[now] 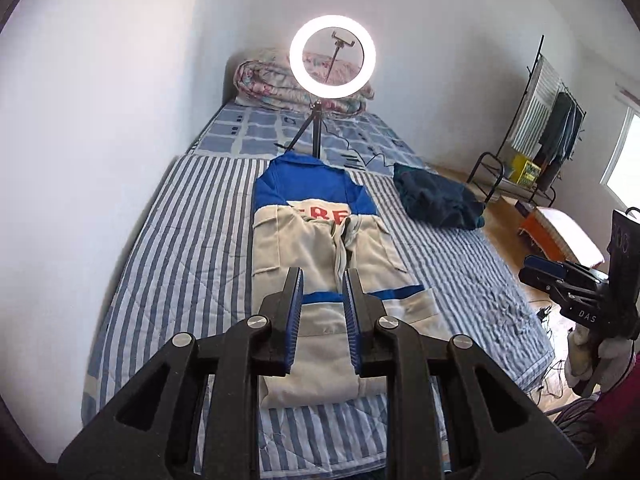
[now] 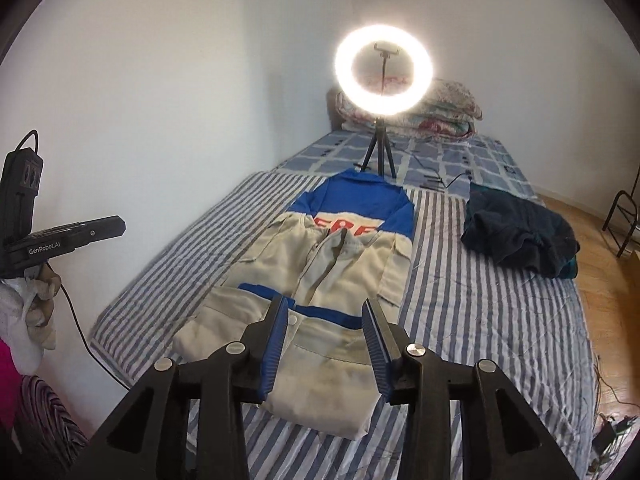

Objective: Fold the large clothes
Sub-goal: 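Open both grippers and withdraw from the folded hem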

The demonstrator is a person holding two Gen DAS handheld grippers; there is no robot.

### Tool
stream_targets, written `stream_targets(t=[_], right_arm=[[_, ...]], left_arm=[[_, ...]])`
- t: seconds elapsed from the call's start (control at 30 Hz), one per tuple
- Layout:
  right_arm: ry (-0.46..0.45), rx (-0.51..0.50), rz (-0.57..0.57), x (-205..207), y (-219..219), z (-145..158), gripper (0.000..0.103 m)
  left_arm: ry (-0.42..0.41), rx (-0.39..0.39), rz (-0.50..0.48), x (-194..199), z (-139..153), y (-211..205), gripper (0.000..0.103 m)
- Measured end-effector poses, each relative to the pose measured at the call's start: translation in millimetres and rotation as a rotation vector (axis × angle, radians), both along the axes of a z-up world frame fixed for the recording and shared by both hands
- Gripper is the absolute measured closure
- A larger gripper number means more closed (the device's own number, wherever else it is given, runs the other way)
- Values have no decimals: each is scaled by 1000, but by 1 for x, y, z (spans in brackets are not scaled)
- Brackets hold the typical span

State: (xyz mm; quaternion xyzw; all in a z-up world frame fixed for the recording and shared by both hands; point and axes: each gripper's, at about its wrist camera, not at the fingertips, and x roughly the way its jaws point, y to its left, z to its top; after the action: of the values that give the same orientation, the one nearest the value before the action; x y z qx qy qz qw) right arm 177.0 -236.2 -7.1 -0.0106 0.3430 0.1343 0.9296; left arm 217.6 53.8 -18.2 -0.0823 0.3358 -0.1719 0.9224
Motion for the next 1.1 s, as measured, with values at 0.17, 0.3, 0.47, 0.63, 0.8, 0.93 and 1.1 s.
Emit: stream_targets(t=[0.17,0.3,0.47,0.63,0.8,0.93,1.1], right_arm=[[-60,-27,8,-16,0,35,49],[-89,-38,13,-20,3,56,49],[-94,-26,-4,-13,1,75,49],[-72,-38,-17,7,-5,83,49],[-31,-14,-28,41,-21,76,49],[2,-16,-14,79,-37,68,49],[43,53,-17,139,-68,55,49]], left_arm=[[-32,-22,7,-15,39,8,71],[-60,-21,3,-18,62,12,71],[-79,-16,-24,-6,84,11,71],[-70,17,-58,24,89,-1,71],[-29,-6,-69,64,86,-7,71],[22,-21,-74,103,80,-7,71],[68,-22,-74,165,72,-7,71]])
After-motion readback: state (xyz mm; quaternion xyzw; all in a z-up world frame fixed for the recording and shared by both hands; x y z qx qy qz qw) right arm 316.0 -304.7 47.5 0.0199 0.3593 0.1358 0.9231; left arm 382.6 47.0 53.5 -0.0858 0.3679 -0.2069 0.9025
